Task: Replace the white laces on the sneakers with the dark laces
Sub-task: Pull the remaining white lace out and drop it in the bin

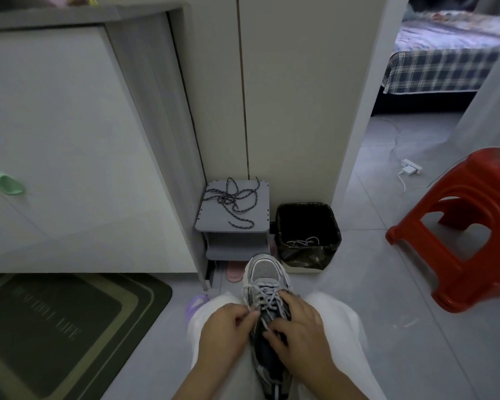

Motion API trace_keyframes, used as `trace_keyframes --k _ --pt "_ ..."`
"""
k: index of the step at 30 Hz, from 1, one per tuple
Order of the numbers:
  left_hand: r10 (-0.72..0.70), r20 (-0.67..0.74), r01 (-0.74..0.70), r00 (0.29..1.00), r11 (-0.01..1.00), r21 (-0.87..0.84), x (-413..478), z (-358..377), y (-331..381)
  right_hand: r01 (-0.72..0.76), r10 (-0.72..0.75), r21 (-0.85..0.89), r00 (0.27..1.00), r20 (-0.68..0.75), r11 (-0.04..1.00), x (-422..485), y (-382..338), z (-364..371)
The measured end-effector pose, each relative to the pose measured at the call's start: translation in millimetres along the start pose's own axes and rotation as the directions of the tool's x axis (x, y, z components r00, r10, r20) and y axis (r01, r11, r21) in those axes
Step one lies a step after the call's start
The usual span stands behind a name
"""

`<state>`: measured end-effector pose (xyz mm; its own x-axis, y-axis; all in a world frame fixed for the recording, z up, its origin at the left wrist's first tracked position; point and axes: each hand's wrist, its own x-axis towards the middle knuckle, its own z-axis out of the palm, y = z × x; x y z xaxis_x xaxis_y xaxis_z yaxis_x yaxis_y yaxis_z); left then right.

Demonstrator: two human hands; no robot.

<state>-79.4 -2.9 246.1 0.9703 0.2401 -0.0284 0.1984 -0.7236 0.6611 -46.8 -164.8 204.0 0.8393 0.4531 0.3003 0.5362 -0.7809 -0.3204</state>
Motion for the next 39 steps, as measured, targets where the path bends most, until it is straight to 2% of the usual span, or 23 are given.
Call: trace_keyframes --k 2,4,5,7,9,10,13,16,18,20,23,24,27,29,30,32,34,36,37,39 --pt "-0.042 -0.029 0.039 0.999 0.995 -0.090 0.2 1.8 -2.4 0.010 -0.010 0.001 1.000 -0.006 1.000 -0.9 0.9 0.5" --pt "-0.130 -0.063 0.110 0.989 0.959 -0.260 2.1 2.4 -5.2 0.023 -0.023 -0.002 1.000 -0.002 1.000 -1.9 1.8 0.2" --pt "-0.211 -0.085 0.167 0.974 0.916 -0.364 3.4 2.7 -8.0 0.031 -0.031 -0.007 1.000 -0.002 0.999 -2.4 2.0 0.1" --pt "-0.386 -0.086 0.266 0.918 0.762 -0.590 4.5 0.3 -14.6 0.048 -0.048 -0.012 0.999 -0.008 0.999 -3.6 1.8 0.8" --pt "-0.468 -0.065 0.289 0.881 0.642 -0.710 5.0 -1.7 -20.2 0.053 -0.053 0.001 0.998 -0.026 0.999 -4.7 1.5 1.8" --pt "-0.454 -0.069 0.280 0.888 0.654 -0.702 5.6 -1.7 -21.7 0.053 -0.053 0.012 0.998 -0.037 0.999 -4.8 1.5 2.0" --pt "-0.258 -0.052 0.207 0.965 0.865 -0.457 3.1 1.1 -14.1 0.062 -0.059 0.032 0.996 -0.068 0.998 -4.7 1.3 1.2" --pt "-0.150 -0.036 0.128 0.988 0.926 -0.354 -3.1 7.4 -2.3 0.067 -0.063 0.044 0.995 -0.083 0.997 -4.5 -0.2 0.3" --pt "-0.195 -0.075 0.148 0.978 0.902 -0.405 -4.3 8.7 -3.3 0.063 -0.058 0.056 0.995 -0.079 0.996 -4.6 -0.5 0.4" --pt "-0.328 -0.116 0.227 0.937 0.829 -0.512 -3.4 6.8 -8.0 0.066 -0.061 0.063 0.995 -0.075 0.996 -5.0 1.2 1.0" --pt "-0.508 -0.133 0.263 0.851 0.632 -0.729 -2.2 0.0 -12.9 0.086 -0.079 0.088 0.993 -0.083 0.992 -5.4 2.5 1.0" --pt "-0.498 -0.145 0.243 0.855 0.632 -0.736 -1.5 -0.9 -13.6 0.087 -0.079 0.095 0.993 -0.085 0.992 -5.5 2.4 1.0" --pt "-0.269 -0.124 0.180 0.955 0.859 -0.480 -0.1 0.9 -10.1 0.065 -0.056 0.119 0.995 -0.081 0.991 -5.5 2.7 1.2" --pt "-0.149 -0.060 0.114 0.987 0.911 -0.395 -2.1 4.1 -1.0 0.058 -0.048 0.145 0.996 -0.075 0.988 -5.8 3.4 2.8" --pt "-0.133 -0.069 0.096 0.989 0.914 -0.395 -2.4 6.2 -0.9 0.056 -0.046 0.152 0.997 -0.068 0.987 -5.7 3.3 3.3" --pt "-0.205 -0.089 0.137 0.975 0.864 -0.485 -2.8 8.6 -5.0 0.052 -0.044 0.150 0.998 -0.052 0.987 -5.2 3.2 3.2" --pt "-0.347 -0.086 0.203 0.934 0.714 -0.670 -3.2 5.3 -9.5 0.049 -0.043 0.143 0.998 -0.046 0.988 -5.1 2.9 1.8" --pt "-0.462 -0.100 0.200 0.881 0.555 -0.807 -2.7 0.7 -13.4 0.041 -0.034 0.140 0.998 -0.052 0.989 -5.7 2.8 0.7" --pt "-0.470 -0.110 0.190 0.876 0.545 -0.816 -2.3 -1.6 -12.2 0.035 -0.027 0.144 0.998 -0.056 0.989 -5.9 2.7 0.7" --pt "-0.378 -0.118 0.167 0.918 0.641 -0.750 -3.8 -3.9 -8.4 0.014 -0.004 0.171 0.998 -0.061 0.985 -5.1 2.0 0.3"
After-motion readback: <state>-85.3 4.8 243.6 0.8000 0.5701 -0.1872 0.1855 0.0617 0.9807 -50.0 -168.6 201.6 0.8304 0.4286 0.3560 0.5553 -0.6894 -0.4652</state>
